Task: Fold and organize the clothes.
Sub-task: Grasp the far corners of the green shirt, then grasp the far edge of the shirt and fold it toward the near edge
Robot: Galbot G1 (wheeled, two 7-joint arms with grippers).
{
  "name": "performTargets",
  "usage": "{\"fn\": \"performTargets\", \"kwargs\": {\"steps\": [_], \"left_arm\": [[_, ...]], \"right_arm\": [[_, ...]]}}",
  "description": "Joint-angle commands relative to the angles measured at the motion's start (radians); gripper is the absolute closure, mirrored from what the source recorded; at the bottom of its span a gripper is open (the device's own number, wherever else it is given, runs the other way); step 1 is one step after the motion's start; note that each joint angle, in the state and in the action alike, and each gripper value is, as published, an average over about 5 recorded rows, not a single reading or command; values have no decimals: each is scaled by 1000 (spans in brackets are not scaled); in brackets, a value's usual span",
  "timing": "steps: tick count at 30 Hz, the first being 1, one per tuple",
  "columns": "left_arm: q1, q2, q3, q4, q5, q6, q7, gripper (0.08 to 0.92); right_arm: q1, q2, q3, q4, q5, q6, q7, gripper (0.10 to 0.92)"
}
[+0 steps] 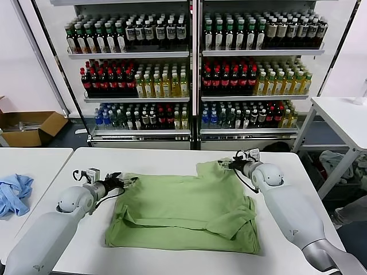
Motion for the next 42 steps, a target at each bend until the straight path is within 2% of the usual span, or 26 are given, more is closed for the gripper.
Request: {"fn": "performTargets", "kwargs": {"steps": [1,9,16,19,22,25,31,42], "left_arm": [[13,-3,8,-10,1,13,7,293],[15,-3,10,-12,0,13,14,527],[11,-1,-1,-19,-10,-17,18,726],[13,1,-11,-44,-20,-42,16,813],[22,8,-27,-87,-27,-54,10,878],[37,18,-47,-137,-37,-55,2,903],[113,52,-100,-244,-56,-54,-15,908],[350,154,-259,-471,-85,-53,-24,908]], "right_arm": [[-37,-16,-3,51,10,-12,4,435],[-28,0,-2,45,34,-15,9,643],[-21,2,8,76,61,-6,12,864],[-37,-6,26,131,94,-6,27,913],[-72,-25,50,215,127,-8,50,918],[-135,-49,92,316,180,-17,82,918],[-301,-110,198,538,273,-33,153,918],[-662,-239,445,870,382,-22,214,918]]}}
